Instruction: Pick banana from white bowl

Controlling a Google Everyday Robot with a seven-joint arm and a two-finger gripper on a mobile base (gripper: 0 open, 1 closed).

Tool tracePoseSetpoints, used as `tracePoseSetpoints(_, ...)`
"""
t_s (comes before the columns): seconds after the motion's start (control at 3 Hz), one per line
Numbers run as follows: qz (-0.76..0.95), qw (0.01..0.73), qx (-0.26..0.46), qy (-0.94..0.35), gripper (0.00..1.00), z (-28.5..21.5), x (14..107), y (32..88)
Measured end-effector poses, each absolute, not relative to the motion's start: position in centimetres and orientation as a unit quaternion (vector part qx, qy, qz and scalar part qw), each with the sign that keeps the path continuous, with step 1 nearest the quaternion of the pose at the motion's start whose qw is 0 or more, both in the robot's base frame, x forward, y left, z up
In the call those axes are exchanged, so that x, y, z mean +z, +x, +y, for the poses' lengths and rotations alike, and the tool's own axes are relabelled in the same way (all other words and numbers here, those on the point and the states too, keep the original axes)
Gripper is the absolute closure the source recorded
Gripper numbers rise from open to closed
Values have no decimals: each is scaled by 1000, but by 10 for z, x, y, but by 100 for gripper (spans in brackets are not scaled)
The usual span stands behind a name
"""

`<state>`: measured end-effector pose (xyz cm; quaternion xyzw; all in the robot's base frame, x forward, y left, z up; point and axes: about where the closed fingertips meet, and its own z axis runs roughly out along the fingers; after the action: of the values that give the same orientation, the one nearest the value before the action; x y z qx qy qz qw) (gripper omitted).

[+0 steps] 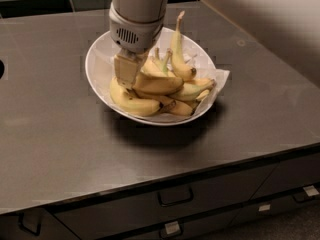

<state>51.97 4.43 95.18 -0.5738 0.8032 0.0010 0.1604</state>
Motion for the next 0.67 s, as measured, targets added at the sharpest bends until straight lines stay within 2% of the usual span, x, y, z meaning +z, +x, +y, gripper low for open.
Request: tracePoseSetpoints(0.67,817,161,-5,-554,50,34,945,521)
